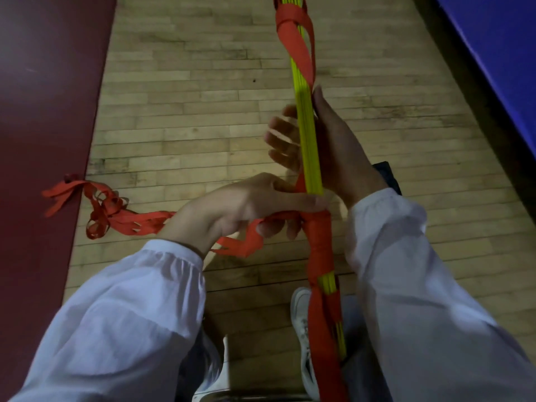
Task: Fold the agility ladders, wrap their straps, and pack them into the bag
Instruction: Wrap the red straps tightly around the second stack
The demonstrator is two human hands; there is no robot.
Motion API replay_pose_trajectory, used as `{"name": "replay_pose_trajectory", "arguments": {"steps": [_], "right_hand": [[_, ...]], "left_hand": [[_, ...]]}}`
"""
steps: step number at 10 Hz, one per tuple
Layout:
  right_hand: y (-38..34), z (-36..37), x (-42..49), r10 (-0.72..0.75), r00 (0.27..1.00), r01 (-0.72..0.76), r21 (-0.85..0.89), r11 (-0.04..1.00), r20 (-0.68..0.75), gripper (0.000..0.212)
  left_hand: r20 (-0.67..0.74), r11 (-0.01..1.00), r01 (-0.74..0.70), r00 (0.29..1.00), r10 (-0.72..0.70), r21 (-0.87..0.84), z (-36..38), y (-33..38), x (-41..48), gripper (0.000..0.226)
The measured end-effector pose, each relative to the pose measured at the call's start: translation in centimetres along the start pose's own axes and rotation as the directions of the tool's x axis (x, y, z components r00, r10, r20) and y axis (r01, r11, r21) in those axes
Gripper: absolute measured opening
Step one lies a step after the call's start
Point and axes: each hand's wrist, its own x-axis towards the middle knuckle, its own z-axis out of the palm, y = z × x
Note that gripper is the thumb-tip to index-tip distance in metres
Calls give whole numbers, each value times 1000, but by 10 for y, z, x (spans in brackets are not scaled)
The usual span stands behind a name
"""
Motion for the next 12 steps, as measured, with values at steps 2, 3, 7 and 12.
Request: {"name": "replay_pose_trajectory", "arguments": {"steps": [2,3,7,12], "right_hand": [[8,-3,2,114,886,-311,396,864,448,40],[8,0,4,141,924,-241,255,937,354,40],[3,11,-2,122,992,-118,-108,987,26,35],[15,10,9,-22,974,-52,-316,947,-225,34]], "left_hand": [[76,999,-43,996,43,-2,3,2,-3,35],[99,1000,2,995,0,-21,2,-1,-2,31],[88,979,205,975,-204,-3,-10,-2,-2,54],[-8,969,217,976,-218,118,-6,-6,4,45]]}}
